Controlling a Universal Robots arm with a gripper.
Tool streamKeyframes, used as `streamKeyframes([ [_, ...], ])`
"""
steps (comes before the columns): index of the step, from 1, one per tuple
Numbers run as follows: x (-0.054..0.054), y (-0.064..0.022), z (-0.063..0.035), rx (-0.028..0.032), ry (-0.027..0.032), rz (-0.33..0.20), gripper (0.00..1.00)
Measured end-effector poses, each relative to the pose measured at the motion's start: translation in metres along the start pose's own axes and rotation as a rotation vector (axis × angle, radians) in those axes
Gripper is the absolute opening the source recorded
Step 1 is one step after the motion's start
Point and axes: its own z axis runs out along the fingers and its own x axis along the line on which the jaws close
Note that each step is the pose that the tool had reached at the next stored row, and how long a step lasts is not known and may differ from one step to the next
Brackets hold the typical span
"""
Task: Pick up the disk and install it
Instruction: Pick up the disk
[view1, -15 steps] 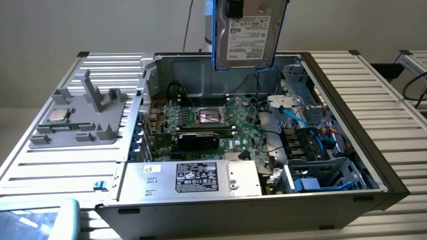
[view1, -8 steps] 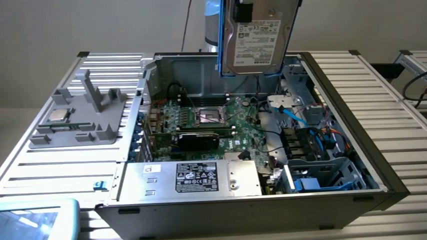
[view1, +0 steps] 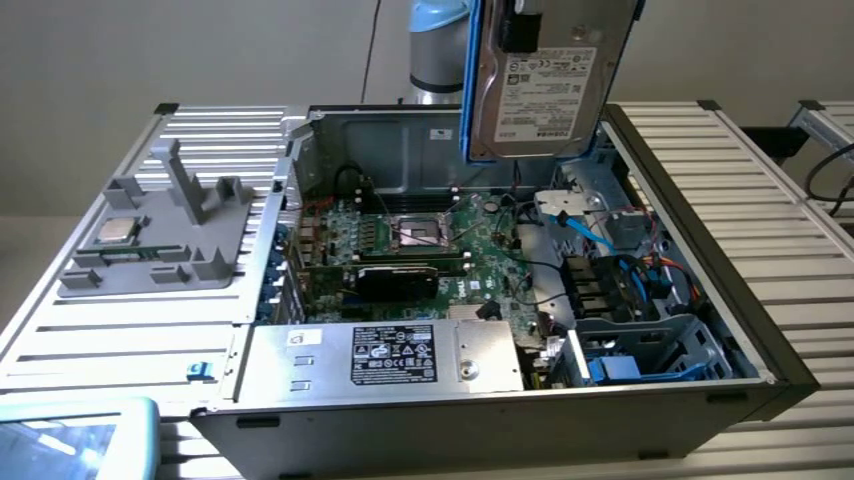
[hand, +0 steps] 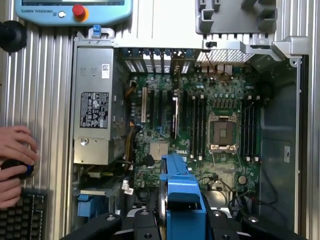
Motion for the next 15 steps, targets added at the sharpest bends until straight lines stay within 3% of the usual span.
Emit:
streamKeyframes([
  [5, 0.012, -0.0028, -0.0005, 0.0000, 0.0003, 0.000, 0.37],
  [15, 0.032, -0.0204, -0.0016, -0.0002, 0.0003, 0.000, 0.37],
])
